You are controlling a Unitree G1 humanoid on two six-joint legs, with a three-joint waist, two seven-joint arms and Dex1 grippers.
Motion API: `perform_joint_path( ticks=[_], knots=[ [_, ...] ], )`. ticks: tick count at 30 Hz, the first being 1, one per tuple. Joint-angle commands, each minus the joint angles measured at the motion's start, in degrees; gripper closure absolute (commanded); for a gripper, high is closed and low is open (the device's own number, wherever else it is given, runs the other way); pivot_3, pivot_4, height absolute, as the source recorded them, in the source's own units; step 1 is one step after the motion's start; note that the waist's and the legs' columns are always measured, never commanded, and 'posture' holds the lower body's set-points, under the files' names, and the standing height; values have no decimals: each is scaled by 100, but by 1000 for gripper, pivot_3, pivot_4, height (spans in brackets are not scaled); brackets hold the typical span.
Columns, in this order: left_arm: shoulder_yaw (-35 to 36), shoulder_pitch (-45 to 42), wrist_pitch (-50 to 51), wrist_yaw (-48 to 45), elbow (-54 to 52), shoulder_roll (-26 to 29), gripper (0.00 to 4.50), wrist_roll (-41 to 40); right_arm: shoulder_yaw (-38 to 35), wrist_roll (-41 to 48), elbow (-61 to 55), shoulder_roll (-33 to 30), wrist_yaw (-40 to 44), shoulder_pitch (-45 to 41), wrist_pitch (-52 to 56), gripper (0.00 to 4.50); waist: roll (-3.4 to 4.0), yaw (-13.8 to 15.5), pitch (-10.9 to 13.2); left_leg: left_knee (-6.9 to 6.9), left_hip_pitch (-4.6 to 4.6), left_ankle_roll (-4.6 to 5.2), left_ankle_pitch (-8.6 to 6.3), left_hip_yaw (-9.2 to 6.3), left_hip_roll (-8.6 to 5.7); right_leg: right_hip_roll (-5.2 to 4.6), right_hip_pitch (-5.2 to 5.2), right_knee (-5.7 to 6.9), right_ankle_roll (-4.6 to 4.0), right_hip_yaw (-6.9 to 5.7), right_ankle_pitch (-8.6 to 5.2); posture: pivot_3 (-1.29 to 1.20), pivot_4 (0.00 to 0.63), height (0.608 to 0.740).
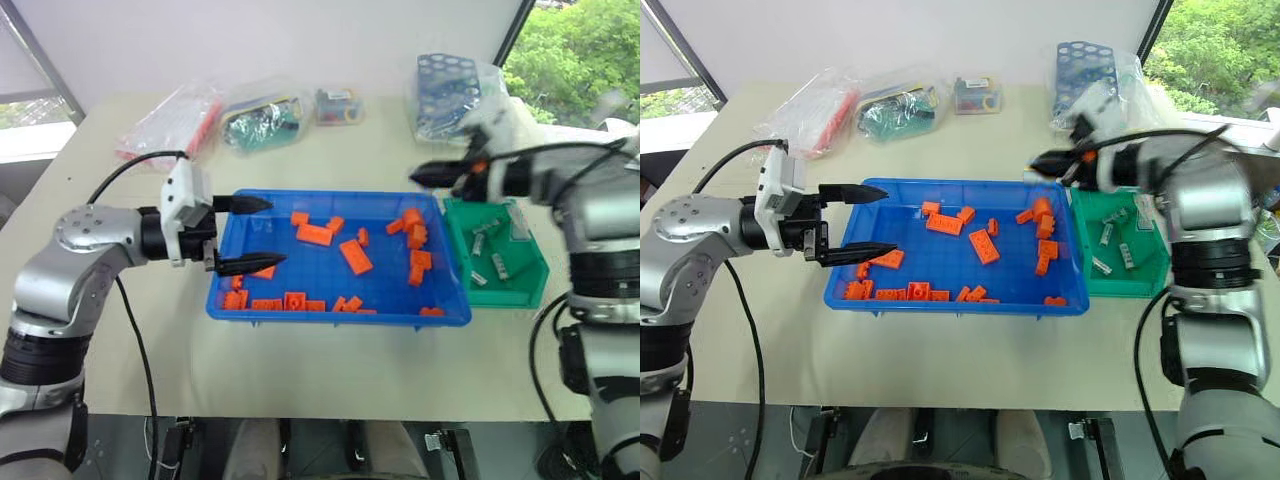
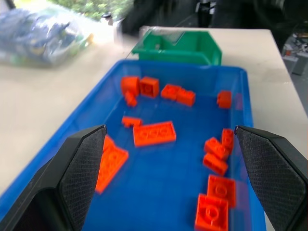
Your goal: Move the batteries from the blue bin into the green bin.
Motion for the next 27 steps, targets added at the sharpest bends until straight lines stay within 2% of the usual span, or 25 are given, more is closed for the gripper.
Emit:
perform_joint_path(
  ticks=[1, 4, 7, 8, 11, 14, 15, 18, 21, 24, 27],
  knots=[
    [215, -44, -160, -80, 67, 119, 0, 12, -623, 232, -349, -641, -97, 544, 361, 4449, 0, 23, 0, 1, 0, 0, 0, 3, -4, -5, 2, -2, 0, 0, 0, 0, 150, 739],
    [168, -159, -263, -144, 300, 121, 0, 90, -872, 327, -561, -1005, -129, 1350, 418, 4449, -1, 13, -1, 4, 6, 1, -1, 13, -5, -10, 5, -2, 0, 3, 0, 0, 150, 739],
    [90, -311, -354, -187, 513, 83, 0, 166, -1025, 522, -772, -1000, -284, 1806, 556, 4449, 1, -42, 0, 4, 9, 2, 0, 14, -5, -5, 4, 2, 0, 5, 0, 0, 150, 739],
    [65, -361, -378, -200, 576, 66, 0, 188, -1075, 585, -804, -955, -377, 1877, 612, 3405, 1, -76, 0, 4, 8, 2, 0, 13, -5, -4, 2, 6, 1, 6, 1, 0, 150, 739],
    [-26, -483, -394, -233, 718, 26, 0, 252, -1057, 587, -858, -936, -629, 2091, 488, 2036, 1, -125, -1, 2, 8, 2, 0, 12, -5, 3, -1, 8, 3, 7, 2, 0, 150, 739],
    [-56, -550, -402, -275, 787, -14, 0, 290, -1104, 649, -929, -1018, -713, 2284, 359, 452, 1, -112, -1, 0, 7, 2, 0, 9, -5, 12, -1, 7, 3, 8, 1, 0, 150, 739],
    [-33, -559, -396, -301, 841, 2, 0, 292, -1130, 490, -907, -1206, -604, 2528, -130, 35, 1, -107, -1, 0, 6, 2, 0, 8, -4, 14, -1, 6, 3, 9, 1, 0, 150, 739],
    [100, -523, -395, -410, 1053, 138, 0, 287, -1419, 340, -593, -1658, -143, 3048, -1288, 35, 2, -63, 0, 2, 3, 2, 0, 5, -5, 15, 1, 4, 5, 9, 0, 0, 150, 739],
    [328, -434, -387, -656, 1352, 454, 0, 243, -1921, 721, -23, -2031, 714, 3358, -1769, 35, 2, -92, 0, 3, 4, 2, 0, 9, -6, 14, 1, 3, 6, 11, -1, 0, 150, 739],
    [529, -327, -429, -1018, 1706, 869, 0, 229, -2082, 747, 666, -2410, 1435, 3649, -2358, 35, 2, -130, 0, 2, 10, 2, 0, 8, 1, 24, 3, 4, 5, 11, -1, 0, 150, 739],
    [611, -248, -444, -1367, 2046, 1249, 0, 281, -2117, 909, 1167, -2644, 1980, 3663, -2485, 35, 4, -151, 0, -2, 18, 1, 0, 13, 6, 29, 4, 5, 2, 15, -2, 0, 150, 739]
  ],
)
